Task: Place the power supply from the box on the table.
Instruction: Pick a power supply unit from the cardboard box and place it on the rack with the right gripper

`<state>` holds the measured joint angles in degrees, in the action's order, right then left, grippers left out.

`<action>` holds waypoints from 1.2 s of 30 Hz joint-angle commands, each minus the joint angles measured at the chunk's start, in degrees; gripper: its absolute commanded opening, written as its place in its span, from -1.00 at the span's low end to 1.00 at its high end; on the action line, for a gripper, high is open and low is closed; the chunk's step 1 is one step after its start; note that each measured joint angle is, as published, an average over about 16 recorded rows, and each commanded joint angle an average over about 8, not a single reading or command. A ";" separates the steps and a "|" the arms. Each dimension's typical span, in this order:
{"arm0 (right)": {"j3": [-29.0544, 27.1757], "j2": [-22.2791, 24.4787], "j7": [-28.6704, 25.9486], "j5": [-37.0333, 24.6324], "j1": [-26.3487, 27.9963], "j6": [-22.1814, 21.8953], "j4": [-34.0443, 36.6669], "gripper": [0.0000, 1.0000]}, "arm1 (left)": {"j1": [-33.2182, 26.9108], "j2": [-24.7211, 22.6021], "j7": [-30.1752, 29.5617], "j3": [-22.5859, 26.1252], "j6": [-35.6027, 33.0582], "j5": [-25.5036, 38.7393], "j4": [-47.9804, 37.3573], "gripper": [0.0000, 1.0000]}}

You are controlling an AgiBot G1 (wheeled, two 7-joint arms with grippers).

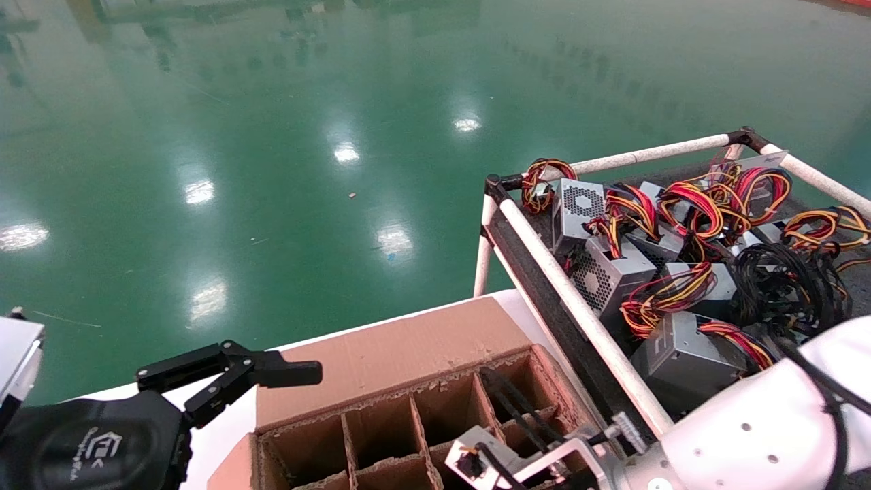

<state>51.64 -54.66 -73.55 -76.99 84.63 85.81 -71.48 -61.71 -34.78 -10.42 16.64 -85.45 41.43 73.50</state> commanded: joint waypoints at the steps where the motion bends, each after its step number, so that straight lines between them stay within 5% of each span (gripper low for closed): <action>1: -0.20 0.47 -0.12 0.27 -0.07 -0.03 -0.27 -1.00 | 0.00 0.00 0.00 0.01 0.00 0.00 0.00 1.00; 36: -20.25 20.88 -5.31 24.05 9.09 -5.62 -5.20 -1.00 | -0.03 0.05 0.07 0.13 0.06 -0.09 0.00 1.00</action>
<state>31.53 -33.71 -78.28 -53.85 93.88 80.12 -76.23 -61.74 -34.72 -10.35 16.77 -85.39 41.35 73.50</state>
